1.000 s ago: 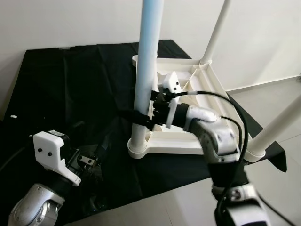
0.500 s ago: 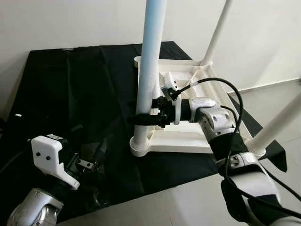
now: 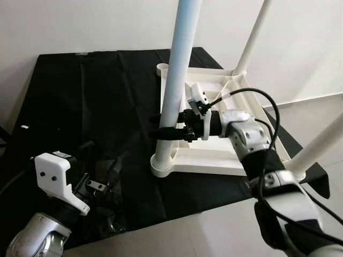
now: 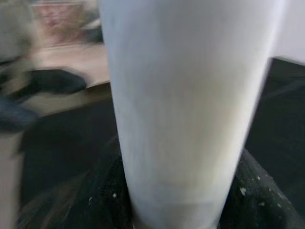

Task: Building children table

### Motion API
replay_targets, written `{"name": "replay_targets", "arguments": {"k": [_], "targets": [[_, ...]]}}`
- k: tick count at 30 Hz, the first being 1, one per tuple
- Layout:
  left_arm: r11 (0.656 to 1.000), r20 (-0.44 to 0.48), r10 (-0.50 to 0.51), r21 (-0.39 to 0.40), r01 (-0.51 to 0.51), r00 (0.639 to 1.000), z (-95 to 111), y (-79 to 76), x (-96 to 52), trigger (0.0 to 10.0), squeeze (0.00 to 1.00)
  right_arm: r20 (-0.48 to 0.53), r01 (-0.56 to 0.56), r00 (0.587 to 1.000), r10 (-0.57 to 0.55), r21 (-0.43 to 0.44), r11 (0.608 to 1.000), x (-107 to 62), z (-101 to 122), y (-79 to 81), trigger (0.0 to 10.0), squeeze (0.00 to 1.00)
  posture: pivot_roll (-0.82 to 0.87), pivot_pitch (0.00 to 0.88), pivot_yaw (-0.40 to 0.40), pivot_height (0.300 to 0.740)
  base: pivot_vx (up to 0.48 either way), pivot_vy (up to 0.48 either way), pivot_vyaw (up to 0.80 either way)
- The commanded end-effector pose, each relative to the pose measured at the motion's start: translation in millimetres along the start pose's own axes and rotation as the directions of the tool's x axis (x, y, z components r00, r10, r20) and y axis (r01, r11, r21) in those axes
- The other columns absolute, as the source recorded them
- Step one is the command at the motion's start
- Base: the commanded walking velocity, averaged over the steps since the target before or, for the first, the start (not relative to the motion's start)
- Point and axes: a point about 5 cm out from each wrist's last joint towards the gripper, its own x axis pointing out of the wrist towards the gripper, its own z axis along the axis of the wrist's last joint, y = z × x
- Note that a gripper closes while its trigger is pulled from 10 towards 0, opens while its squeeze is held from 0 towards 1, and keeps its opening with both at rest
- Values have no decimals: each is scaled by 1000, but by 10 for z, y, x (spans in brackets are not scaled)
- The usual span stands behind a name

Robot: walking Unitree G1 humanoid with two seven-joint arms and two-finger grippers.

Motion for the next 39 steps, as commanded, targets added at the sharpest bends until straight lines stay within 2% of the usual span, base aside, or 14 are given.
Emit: {"name": "replay_targets", "arguments": {"k": [1,2,3,4,5,6,7,8,11,18,19,24,38,39], "targets": [[1000,-6,-6,-3,6,1000,6,-3,-11,10000,0,-11,144,989,-144,-7,990,-89,12,-67,0,0,-66,118,-95,740,0,0,0],[1000,-6,-6,-3,6,1000,6,-3,-11,10000,0,-11,144,989,-144,-7,990,-89,12,-67,0,0,-66,118,-95,740,0,0,0],[1000,-7,-6,-1,6,1000,5,10,-8,10000,0,-27,431,901,-432,-36,902,-94,-112,-1,0,0,-71,119,-87,740,0,0,0],[1000,-8,-6,2,6,1000,1,26,0,10000,0,-63,558,826,-560,-43,829,-130,-291,254,0,0,-77,126,-73,740,0,0,0],[1000,-8,-6,2,6,1000,1,26,0,10000,0,-63,558,826,-560,-43,829,-130,-291,254,0,0,-77,126,-73,740,0,0,0],[1000,-8,-7,3,7,1000,-1,38,5,10000,0,-83,644,759,-645,-45,764,-195,-375,440,0,0,-77,126,-73,740,0,0,0],[1000,-8,-7,3,7,1000,-1,38,5,10000,0,-83,644,759,-645,-45,764,-195,-375,440,0,0,-77,126,-73,740,0,0,0],[1000,-11,-12,3,12,1000,-14,50,23,10000,0,-87,658,748,-658,-31,752,-202,-398,554,0,0,-88,108,-58,740,0,0,0],[1000,-12,-21,-3,21,1000,-25,55,40,10000,0,-79,643,762,-642,-15,765,-116,-367,515,0,0,-75,99,-75,740,0,0,0],[1000,-4,-2,0,2,1000,-23,63,34,10000,0,-94,632,773,-627,33,774,-1,-341,625,0,0,-77,99,-75,740,0,0,0],[1000,-3,-3,-1,3,1000,-22,63,36,10000,0,-84,636,771,-631,48,770,13,-305,661,10000,1000,-81,99,-74,740,0,0,0],[1000,-4,-6,-2,6,1000,-21,61,38,10000,0,-45,629,777,-627,47,776,15,-245,670,10000,1000,-84,101,-73,740,0,0,0],[999,-6,35,-6,-35,999,-39,105,-3,10000,0,2,679,733,-680,-74,731,-355,-383,783,10000,1000,-108,99,-66,740,0,0,0],[999,-6,41,-4,-41,999,-42,118,0,10000,0,-33,690,719,-694,-89,719,-388,-445,792,10000,0,-107,95,-72,740,0,0,0]]}}
